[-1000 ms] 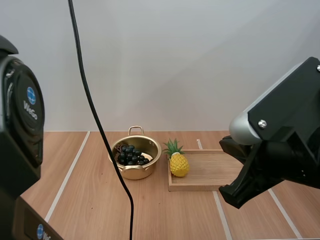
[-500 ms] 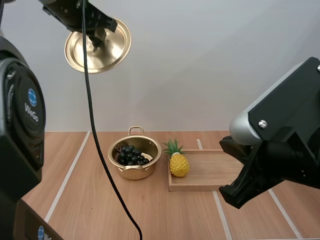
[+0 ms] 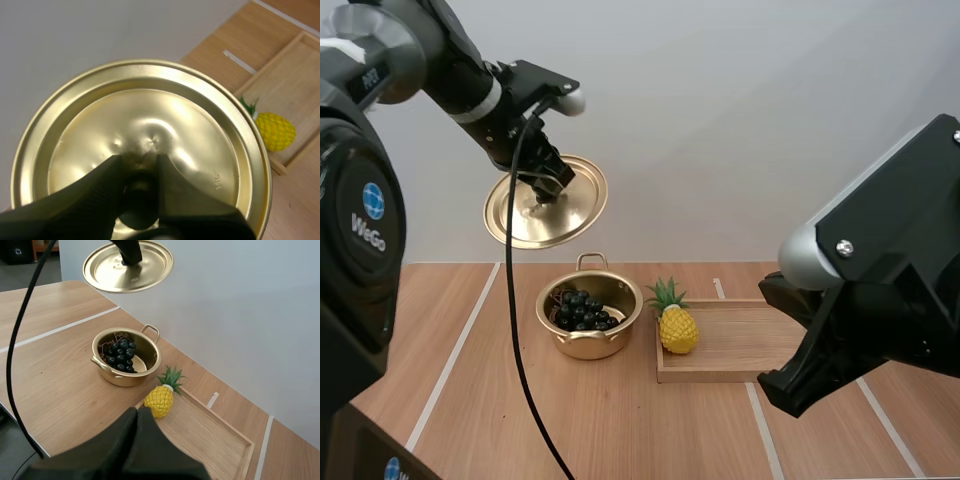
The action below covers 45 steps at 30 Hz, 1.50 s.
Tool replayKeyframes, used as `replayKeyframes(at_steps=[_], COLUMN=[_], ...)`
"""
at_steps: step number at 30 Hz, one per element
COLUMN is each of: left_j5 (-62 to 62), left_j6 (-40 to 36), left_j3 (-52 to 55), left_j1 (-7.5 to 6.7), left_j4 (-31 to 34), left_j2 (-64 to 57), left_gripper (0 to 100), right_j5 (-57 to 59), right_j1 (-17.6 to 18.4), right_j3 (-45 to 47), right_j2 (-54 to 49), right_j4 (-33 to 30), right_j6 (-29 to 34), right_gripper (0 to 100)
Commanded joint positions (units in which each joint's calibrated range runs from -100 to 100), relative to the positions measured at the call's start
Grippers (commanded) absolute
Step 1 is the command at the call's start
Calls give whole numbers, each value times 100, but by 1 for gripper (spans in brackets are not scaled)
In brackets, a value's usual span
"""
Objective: Open the pot, put the grape inside, and close it
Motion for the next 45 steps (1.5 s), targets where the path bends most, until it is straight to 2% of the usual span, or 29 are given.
replayKeyframes(at_steps=[1, 3, 6, 10, 13, 21, 27, 45], left_j5=[0, 0, 0, 0, 0, 0, 0, 0], left_j6=[-22, -153, -251, -340, -369, -369, -327, -327], left_j3=[106, 106, 106, 106, 106, 106, 106, 106], left_j1=[-279, -459, -639, -804, -866, -874, -874, -875], left_j4=[412, 684, 805, 1027, 1210, 1213, 963, 837], left_j2=[91, 250, 473, 830, 1100, 1720, 2004, 2276], left_gripper=[0, 0, 0, 0, 0, 0, 0, 0], right_j5=[0, 0, 0, 0, 0, 0, 0, 0], right_j1=[-16, -16, -16, -16, -16, -16, -16, -16], right_j3=[6, 6, 6, 6, 6, 6, 6, 6], right_j2=[-43, -43, -43, -43, -43, -43, -43, -43], right_j4=[5, 5, 5, 5, 5, 5, 5, 5], right_j6=[7, 7, 7, 7, 7, 7, 7, 7], right_gripper=[0, 0, 0, 0, 0, 0, 0, 0])
